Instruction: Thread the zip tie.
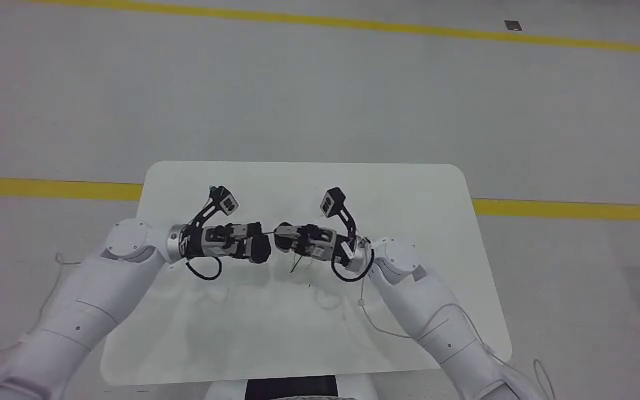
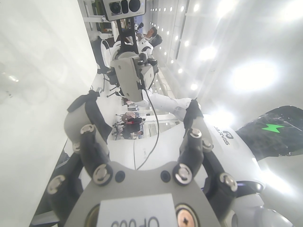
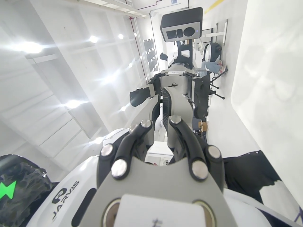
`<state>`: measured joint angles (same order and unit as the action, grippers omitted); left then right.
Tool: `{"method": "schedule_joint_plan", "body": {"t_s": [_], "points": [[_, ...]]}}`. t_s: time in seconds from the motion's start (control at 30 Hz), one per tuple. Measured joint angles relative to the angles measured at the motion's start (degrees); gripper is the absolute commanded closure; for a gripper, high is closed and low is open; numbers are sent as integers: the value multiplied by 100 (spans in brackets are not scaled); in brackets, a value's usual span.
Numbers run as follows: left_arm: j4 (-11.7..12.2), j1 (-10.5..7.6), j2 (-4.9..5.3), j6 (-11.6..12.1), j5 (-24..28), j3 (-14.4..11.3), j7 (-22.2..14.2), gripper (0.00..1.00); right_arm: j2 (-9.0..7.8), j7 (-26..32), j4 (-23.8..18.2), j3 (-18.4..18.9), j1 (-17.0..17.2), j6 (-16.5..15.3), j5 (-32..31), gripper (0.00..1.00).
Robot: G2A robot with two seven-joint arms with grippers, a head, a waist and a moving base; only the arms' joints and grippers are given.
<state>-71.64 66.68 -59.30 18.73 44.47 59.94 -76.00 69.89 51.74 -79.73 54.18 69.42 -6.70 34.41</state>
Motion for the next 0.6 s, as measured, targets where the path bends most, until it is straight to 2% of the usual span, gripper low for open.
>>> {"method": "schedule_joint_plan", "body": {"t_s": [0.13, 0.6], "points": [[-10, 14, 13, -5, -21, 22, 10, 51, -17, -12, 5, 32, -6, 11, -215, 100], [-4, 13, 28, -53, -110, -20, 61, 59, -87, 163, -160, 136, 54, 89, -713, 100]]}}
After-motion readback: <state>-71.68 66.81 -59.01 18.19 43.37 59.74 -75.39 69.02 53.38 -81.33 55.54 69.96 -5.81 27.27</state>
